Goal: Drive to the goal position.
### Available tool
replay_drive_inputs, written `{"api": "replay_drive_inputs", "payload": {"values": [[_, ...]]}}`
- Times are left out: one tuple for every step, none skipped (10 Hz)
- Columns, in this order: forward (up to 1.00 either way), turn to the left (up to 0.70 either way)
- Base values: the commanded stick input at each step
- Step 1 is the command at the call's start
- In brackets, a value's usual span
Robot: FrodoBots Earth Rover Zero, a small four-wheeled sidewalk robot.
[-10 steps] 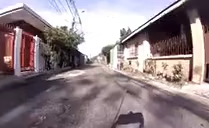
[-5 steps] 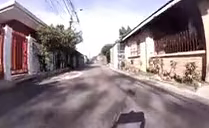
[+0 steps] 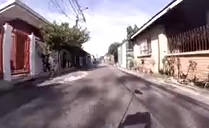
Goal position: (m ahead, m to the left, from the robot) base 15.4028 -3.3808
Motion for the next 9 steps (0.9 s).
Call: {"api": "replay_drive_inputs", "payload": {"values": [[1.00,0.00],[1.00,0.00],[1.00,0.00],[1.00,0.00],[1.00,0.00],[1.00,0.00],[1.00,0.00],[1.00,0.00],[1.00,0.00]]}}
